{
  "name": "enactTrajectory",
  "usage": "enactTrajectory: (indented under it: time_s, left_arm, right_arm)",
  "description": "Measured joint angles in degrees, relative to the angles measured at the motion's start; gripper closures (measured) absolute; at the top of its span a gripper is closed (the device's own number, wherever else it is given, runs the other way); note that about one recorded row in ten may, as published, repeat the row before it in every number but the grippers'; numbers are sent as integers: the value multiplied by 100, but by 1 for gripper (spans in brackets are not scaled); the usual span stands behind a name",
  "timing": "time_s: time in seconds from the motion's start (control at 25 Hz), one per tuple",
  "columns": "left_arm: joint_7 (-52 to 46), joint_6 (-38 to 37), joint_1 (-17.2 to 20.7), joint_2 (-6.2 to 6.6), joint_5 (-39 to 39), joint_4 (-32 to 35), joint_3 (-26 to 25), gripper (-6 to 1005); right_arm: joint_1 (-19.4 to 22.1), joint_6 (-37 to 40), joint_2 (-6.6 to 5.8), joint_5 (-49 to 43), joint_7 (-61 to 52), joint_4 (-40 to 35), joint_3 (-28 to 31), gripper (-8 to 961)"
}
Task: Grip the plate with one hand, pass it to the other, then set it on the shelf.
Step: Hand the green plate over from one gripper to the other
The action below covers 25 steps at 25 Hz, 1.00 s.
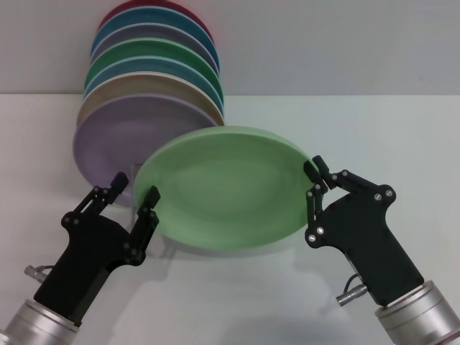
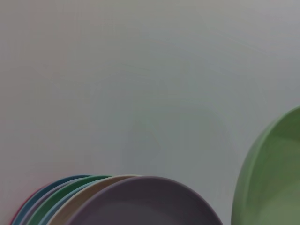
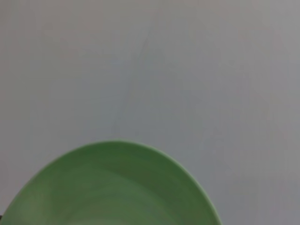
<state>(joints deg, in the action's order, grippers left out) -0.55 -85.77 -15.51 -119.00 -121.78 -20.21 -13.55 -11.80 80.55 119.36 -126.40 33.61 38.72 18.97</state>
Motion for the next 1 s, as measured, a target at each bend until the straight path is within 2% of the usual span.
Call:
enactTrajectory:
  time_s: [0.08,0.28,0.48,0.76,1.0]
  left_arm:
    - [1,0,2,0,-20,0,2,391]
    - [3,0,4,0,-21,0,2,619]
    - [3,0,9,0,-9,9,2,622]
    - [3,-1,10,0,-3,9,2,768]
    - [3,-1,-17,0,-19,9,2,811]
  right_arm:
    - [-7,-6,4,0,-2,-18,-7,903]
    - [-9,4,9,8,-4,-30,-8,900]
    - [-28,-7,17,20,-4,-42,-8,897]
    - [-51,-13,28,29,9,-45,-8,894]
    - [-66,-14,28,38,36,-59,-8,890]
